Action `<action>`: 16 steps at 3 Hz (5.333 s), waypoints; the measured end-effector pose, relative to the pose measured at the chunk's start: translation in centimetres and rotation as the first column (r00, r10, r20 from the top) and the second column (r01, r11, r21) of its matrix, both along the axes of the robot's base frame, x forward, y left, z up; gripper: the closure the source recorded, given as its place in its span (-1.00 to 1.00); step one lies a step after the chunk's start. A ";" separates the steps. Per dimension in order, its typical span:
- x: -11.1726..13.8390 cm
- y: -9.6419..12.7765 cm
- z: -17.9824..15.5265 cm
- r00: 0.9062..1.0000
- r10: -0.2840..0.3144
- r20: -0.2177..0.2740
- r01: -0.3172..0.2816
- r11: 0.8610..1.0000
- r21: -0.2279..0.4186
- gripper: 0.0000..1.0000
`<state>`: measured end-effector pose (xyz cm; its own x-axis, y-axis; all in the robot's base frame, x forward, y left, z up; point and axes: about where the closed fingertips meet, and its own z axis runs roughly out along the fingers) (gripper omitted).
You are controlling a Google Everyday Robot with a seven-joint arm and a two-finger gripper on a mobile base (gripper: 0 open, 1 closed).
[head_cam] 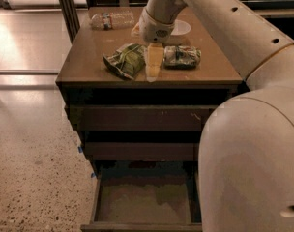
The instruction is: Place green jalapeno chip bag into bottom drawer
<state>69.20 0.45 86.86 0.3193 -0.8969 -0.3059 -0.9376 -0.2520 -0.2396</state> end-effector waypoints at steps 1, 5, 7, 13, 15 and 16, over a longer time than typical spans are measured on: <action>1.6 2.8 -2.2 0.997 0.068 -0.033 -0.068 0.998 0.003 -1.00; 2.5 4.7 -4.7 0.992 0.105 -0.067 -0.105 0.994 0.009 0.47; 2.5 4.7 -4.7 0.992 0.105 -0.067 -0.105 0.994 0.009 1.00; -11.5 -1.2 5.7 0.973 -0.215 0.088 0.224 0.969 -0.108 1.00; -13.4 -0.8 4.1 0.970 -0.232 0.069 0.239 0.964 -0.116 1.00; -19.0 0.1 -1.4 0.963 -0.267 -0.025 0.266 0.964 -0.021 1.00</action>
Offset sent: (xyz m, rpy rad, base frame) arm 0.0285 0.0564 -0.0635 -0.0125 0.1350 0.1578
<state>50.22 0.54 85.51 0.0599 -0.9537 -0.2949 -0.9776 0.0038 -0.2106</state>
